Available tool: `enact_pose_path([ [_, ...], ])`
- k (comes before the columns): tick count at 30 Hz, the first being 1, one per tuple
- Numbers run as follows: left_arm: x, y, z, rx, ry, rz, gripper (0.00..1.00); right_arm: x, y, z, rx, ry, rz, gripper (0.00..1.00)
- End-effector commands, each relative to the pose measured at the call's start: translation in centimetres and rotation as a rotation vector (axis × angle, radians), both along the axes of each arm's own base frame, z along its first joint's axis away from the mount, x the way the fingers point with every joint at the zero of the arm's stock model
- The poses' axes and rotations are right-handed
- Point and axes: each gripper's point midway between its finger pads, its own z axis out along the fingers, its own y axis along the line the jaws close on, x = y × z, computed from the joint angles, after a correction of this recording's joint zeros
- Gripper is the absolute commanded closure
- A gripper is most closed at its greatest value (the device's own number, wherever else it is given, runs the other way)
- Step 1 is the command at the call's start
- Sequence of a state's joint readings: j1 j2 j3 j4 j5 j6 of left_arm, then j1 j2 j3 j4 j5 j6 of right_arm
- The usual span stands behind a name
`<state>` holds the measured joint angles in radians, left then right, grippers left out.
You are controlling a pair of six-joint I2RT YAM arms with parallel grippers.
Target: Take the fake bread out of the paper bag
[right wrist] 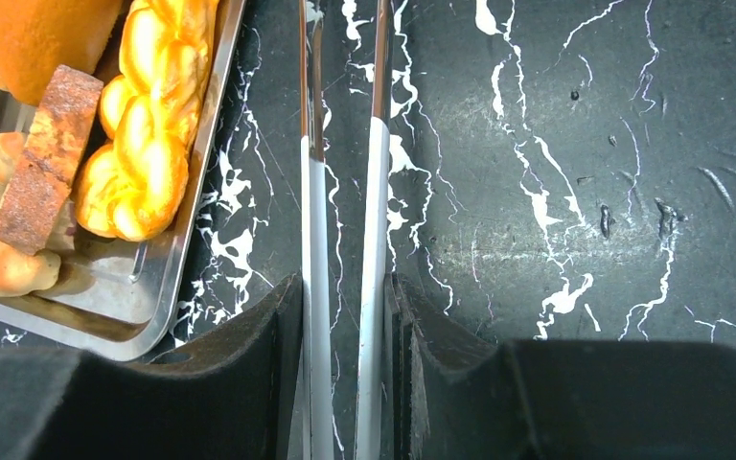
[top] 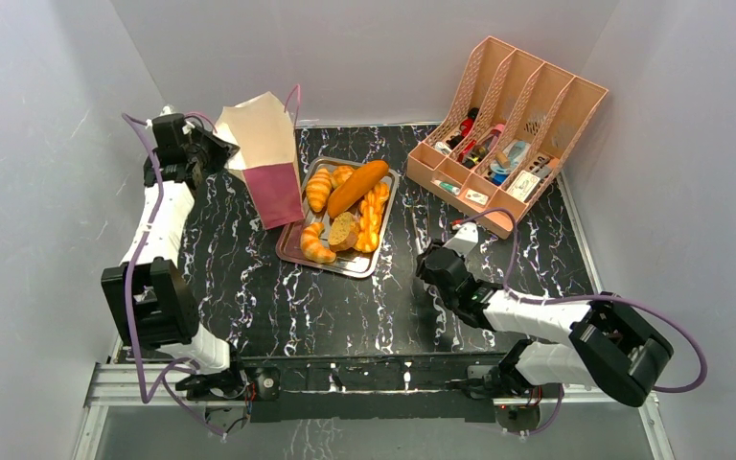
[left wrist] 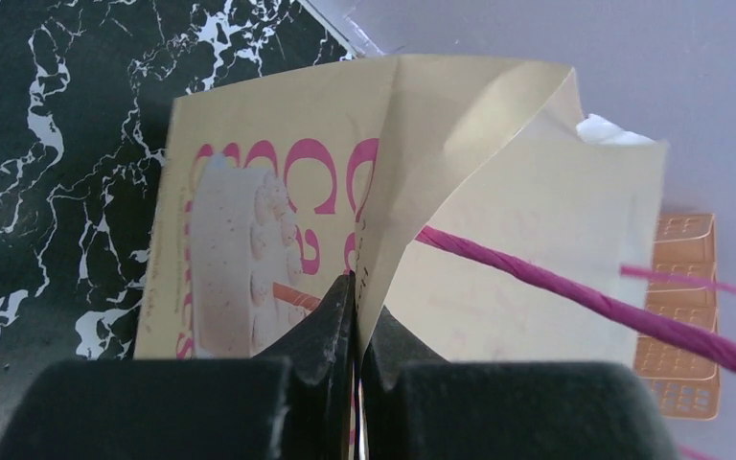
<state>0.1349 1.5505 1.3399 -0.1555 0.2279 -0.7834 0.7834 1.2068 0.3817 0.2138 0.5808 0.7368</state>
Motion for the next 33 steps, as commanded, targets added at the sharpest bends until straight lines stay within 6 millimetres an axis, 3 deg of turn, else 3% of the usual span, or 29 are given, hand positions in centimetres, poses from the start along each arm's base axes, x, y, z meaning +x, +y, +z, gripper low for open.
enact_pose_path([
  [1,-0.4,-0.3,5.7,-0.026,-0.179,-0.019,1.0,1.1,0.2,1.0,0.021,-0.055,-0.025,0.73],
  [10,-0.7,1.6,6.7,-0.012,-0.231,0.037,1.0,1.0,0.3,0.0,0.007,-0.032,-0.021,0.73],
  [33,-1.3,3.1,1.1,-0.064,-0.156,0.069,1.0,1.1,0.5,-1.9,-0.042,0.023,-0.017,0.69],
])
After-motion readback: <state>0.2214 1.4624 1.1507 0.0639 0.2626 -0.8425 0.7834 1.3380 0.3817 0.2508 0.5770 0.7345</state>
